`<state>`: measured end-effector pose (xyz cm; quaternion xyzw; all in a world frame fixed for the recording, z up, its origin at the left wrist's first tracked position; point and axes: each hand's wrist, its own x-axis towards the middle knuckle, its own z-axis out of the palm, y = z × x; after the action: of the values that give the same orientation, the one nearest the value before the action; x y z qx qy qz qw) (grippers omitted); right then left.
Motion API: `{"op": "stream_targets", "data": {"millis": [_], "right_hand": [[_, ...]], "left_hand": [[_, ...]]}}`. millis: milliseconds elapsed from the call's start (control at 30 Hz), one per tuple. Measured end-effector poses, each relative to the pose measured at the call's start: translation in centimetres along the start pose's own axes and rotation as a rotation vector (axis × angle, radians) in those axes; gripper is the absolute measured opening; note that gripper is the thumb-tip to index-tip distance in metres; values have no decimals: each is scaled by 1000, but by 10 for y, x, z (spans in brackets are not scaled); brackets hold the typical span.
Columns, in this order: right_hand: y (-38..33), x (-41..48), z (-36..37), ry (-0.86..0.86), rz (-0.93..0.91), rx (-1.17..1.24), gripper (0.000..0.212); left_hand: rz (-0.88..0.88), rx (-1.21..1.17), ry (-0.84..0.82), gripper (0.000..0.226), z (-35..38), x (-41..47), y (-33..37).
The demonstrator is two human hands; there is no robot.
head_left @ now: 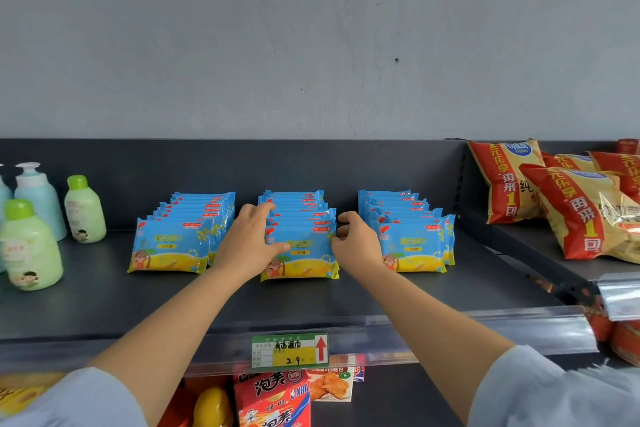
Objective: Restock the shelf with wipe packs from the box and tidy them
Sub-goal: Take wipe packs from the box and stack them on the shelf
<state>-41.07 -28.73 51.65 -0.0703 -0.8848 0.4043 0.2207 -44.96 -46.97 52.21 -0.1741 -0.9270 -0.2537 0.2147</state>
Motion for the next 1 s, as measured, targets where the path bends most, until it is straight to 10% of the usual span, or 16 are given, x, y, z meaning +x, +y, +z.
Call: {"op": "stream_targets", "data": {"millis": [533, 1000], "right_hand": [[-5, -31, -33, 134, -265, -510, 37], [62, -141, -167, 298, -11, -858, 32]], "left_hand": [[339, 343, 63, 46, -10, -5, 40], [651, 183, -53, 39, 37, -61, 183]]}}
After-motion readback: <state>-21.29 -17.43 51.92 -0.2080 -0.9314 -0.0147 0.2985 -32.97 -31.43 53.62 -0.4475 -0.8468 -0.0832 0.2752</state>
